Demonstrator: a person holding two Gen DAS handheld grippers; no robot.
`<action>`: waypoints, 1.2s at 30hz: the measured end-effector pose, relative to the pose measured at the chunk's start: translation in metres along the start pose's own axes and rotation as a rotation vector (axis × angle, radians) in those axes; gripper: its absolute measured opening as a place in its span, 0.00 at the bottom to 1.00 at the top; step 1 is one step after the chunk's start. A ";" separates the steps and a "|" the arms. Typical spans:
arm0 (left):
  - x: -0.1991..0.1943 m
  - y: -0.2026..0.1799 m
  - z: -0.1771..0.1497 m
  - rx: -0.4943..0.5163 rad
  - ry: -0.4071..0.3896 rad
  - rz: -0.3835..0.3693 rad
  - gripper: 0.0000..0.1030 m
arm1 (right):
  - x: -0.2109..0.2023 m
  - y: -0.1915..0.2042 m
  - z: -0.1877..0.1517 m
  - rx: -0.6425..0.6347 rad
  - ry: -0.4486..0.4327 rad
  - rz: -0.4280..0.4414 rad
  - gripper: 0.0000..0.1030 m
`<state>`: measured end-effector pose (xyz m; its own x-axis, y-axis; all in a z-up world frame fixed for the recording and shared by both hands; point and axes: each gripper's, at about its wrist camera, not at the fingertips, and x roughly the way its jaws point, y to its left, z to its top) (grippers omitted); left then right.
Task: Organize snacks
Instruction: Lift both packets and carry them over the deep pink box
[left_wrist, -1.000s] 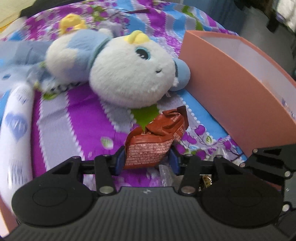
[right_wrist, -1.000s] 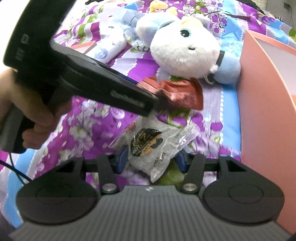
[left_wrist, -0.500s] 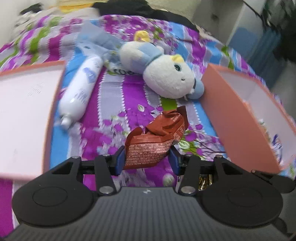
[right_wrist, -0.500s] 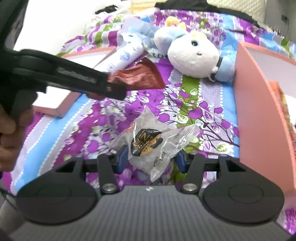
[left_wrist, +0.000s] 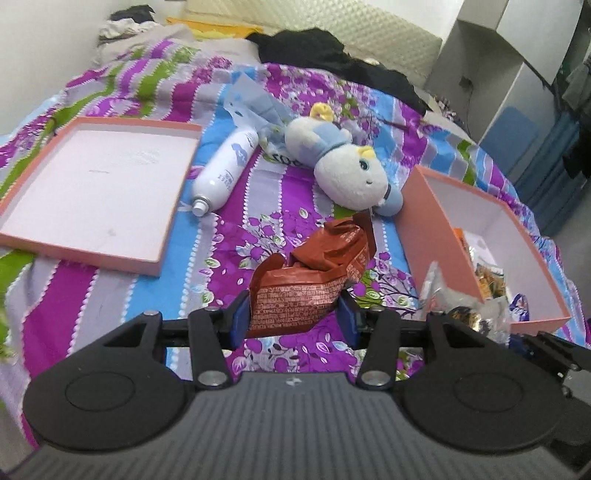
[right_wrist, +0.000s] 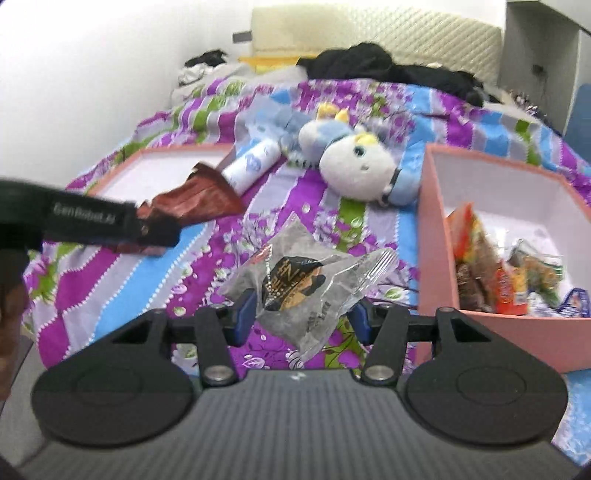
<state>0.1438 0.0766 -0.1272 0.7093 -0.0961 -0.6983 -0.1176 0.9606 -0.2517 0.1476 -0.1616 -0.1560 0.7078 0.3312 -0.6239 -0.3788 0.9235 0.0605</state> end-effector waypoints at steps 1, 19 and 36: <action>-0.009 -0.002 -0.002 -0.004 -0.009 0.000 0.53 | -0.008 -0.001 0.001 0.008 -0.010 -0.006 0.53; -0.108 -0.037 -0.056 -0.007 -0.070 -0.102 0.53 | -0.124 -0.001 -0.013 0.065 -0.149 -0.102 0.53; -0.076 -0.115 -0.034 0.100 0.010 -0.256 0.53 | -0.153 -0.063 -0.025 0.196 -0.165 -0.259 0.53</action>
<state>0.0798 -0.0352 -0.0687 0.7003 -0.3408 -0.6272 0.1339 0.9258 -0.3535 0.0479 -0.2751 -0.0838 0.8578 0.0936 -0.5054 -0.0642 0.9951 0.0753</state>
